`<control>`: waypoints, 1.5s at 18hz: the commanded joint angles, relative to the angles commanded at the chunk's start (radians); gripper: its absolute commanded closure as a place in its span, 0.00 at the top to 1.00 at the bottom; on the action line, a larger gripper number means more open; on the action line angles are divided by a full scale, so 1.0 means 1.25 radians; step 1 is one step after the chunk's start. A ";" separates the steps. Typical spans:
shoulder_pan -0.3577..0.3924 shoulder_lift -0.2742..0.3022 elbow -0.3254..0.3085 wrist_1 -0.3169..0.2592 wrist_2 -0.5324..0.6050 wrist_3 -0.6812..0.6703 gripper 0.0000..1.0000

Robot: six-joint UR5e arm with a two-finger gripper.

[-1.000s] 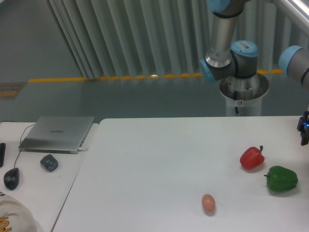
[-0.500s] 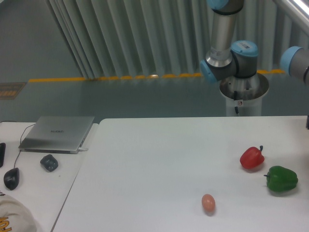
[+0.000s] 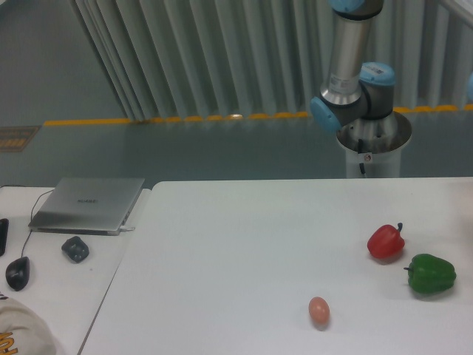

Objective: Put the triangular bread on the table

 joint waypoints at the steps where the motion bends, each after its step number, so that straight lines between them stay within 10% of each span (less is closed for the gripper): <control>1: 0.015 0.002 0.000 -0.005 0.000 0.020 1.00; 27: 0.125 0.000 -0.079 -0.011 -0.012 0.001 0.96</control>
